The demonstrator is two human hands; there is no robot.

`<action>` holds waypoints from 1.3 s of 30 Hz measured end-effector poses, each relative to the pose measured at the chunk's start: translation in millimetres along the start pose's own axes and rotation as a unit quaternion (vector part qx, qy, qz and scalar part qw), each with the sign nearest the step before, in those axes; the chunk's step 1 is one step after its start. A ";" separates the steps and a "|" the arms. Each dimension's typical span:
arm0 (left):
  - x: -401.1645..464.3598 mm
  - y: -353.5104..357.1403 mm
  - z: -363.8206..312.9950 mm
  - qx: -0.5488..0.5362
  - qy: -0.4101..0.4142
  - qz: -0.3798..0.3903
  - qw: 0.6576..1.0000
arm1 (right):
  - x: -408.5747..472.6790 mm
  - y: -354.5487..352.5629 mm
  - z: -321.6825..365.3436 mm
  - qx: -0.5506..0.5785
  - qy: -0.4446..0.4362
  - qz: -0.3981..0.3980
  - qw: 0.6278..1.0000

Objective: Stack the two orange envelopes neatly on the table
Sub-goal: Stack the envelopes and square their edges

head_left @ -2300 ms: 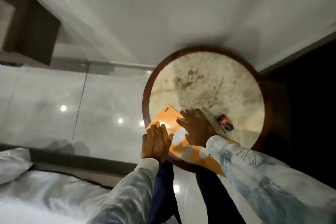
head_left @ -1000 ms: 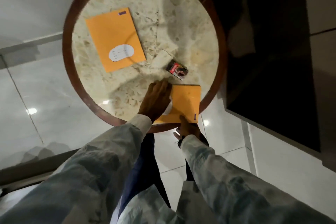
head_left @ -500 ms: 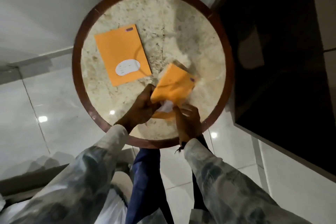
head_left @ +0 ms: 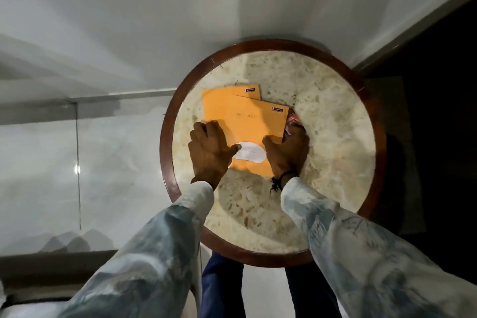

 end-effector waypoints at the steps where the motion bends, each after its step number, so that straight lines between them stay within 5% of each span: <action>1: -3.0 -0.6 0.7 -0.008 -0.008 -0.011 1.000 | -0.7 1.3 0.8 0.012 0.008 -0.003 1.000; 12: -7.5 -0.2 1.0 -0.046 -0.012 -0.010 0.999 | 0.9 9.7 9.6 0.001 0.024 -0.024 0.999; 19: -8.0 -0.1 1.3 -0.028 -0.018 -0.016 0.999 | 26.8 -9.2 -7.4 -0.156 -0.034 0.006 0.987; 27: -9.3 4.0 -1.0 -0.043 -0.024 -0.020 0.999 | 21.7 -27.9 -10.7 -0.132 -0.058 -0.012 0.989; 31: 1.1 6.1 1.6 -0.088 -0.108 -0.030 0.990 | 4.4 16.2 7.5 -0.139 -0.063 0.108 0.982; 39: 41.0 9.8 13.8 -0.251 -0.254 0.042 0.933 | 30.3 40.8 45.9 -0.162 -0.071 0.129 0.976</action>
Point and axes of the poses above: each hand's wrist, its own x-axis towards the middle knuckle, its own y-axis out of the palm, z = x × y, the point moved 5 cm from there along x, towards the middle knuckle
